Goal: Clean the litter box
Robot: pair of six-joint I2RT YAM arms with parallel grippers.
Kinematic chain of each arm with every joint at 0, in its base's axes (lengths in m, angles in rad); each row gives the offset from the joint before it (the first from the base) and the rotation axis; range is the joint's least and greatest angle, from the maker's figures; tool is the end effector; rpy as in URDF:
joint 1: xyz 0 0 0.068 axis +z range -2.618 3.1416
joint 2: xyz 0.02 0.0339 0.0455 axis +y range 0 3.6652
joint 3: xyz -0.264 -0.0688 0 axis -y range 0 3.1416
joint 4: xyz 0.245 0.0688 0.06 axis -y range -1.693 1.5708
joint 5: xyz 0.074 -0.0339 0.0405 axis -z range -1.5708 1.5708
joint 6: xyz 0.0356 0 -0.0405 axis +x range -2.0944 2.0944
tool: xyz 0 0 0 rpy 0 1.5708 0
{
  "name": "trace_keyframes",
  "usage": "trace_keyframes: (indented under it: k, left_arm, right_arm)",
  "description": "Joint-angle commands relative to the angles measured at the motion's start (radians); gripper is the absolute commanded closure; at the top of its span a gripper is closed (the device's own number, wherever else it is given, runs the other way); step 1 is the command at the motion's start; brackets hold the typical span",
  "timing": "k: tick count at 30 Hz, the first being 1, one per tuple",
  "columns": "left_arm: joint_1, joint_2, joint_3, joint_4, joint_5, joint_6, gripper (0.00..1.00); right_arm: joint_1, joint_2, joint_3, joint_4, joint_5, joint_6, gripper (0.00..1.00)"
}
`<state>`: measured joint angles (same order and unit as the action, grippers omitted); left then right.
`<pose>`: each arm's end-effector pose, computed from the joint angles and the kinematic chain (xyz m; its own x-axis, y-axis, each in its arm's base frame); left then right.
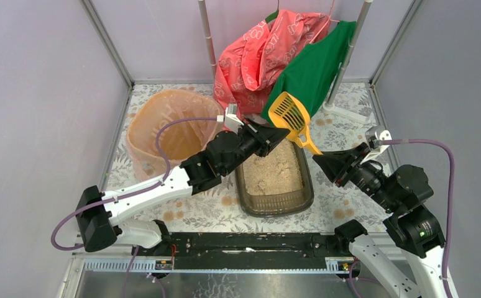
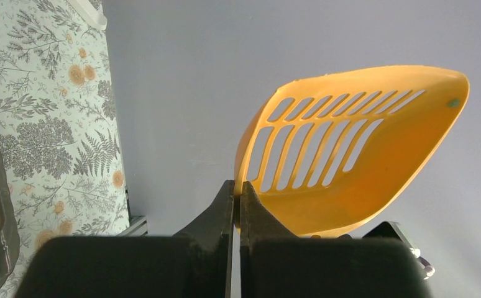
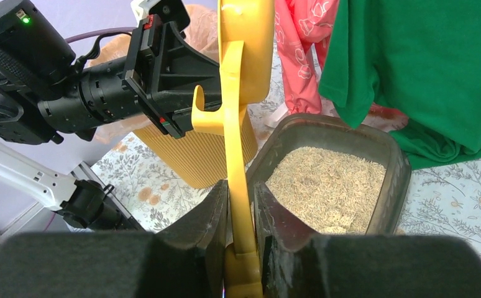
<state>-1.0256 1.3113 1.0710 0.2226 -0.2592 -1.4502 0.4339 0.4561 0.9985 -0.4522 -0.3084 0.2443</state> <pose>0.1701 -0.2628 0.3667 -0.6896 -0.7133 -0.1248 0.0743 0.1017 -0.9920 0.0584 0.0390 0.4174 -0.0839 0.2151 -0.9730 -0.6746 0.7064 0.2144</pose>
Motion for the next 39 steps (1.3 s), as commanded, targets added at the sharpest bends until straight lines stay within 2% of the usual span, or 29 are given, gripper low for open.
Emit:
trace_keyframes:
  k: [1,2,5,8,11,14,16,21,25,33,39]
  left_arm:
    - [0.018,0.010,0.030,0.020,0.071,0.031,1.00]
    - [0.020,0.019,0.040,0.025,0.094,0.052,0.91]
    - [0.022,0.034,0.065,0.033,0.172,0.153,0.53]
    - [0.027,0.026,0.089,-0.036,0.209,0.269,0.25]
    - [0.032,0.002,0.098,-0.073,0.280,0.450,0.04]
    - [0.034,-0.048,0.096,-0.126,0.367,0.686,0.01]
    - [0.035,-0.087,0.094,-0.193,0.372,0.814,0.01]
    - [0.035,-0.227,-0.007,-0.156,0.410,1.034,0.01]
    - [0.036,-0.288,-0.021,-0.143,0.448,1.125,0.01]
    - [0.037,-0.277,0.078,-0.219,0.551,1.240,0.01]
    - [0.042,-0.285,0.103,-0.227,0.590,1.229,0.02]
  right_arm:
    - [-0.001,-0.005,0.000,-0.005,-0.037,0.012,1.00]
    - [-0.001,-0.007,0.002,-0.006,-0.036,0.018,1.00]
    - [-0.001,0.009,0.038,-0.020,-0.047,0.032,1.00]
    - [-0.001,0.052,0.092,-0.055,-0.060,0.059,1.00]
    - [-0.001,0.090,0.146,-0.089,-0.067,0.090,1.00]
    - [-0.001,0.143,0.231,-0.171,-0.093,0.114,1.00]
    - [-0.001,0.172,0.288,-0.211,-0.109,0.134,1.00]
    - [-0.001,0.250,0.453,-0.307,-0.176,0.170,1.00]
    - [-0.001,0.279,0.506,-0.322,-0.291,0.222,1.00]
    - [-0.001,0.230,0.459,-0.354,-0.447,0.254,1.00]
    - [-0.001,0.191,0.459,-0.464,-0.442,0.212,1.00]
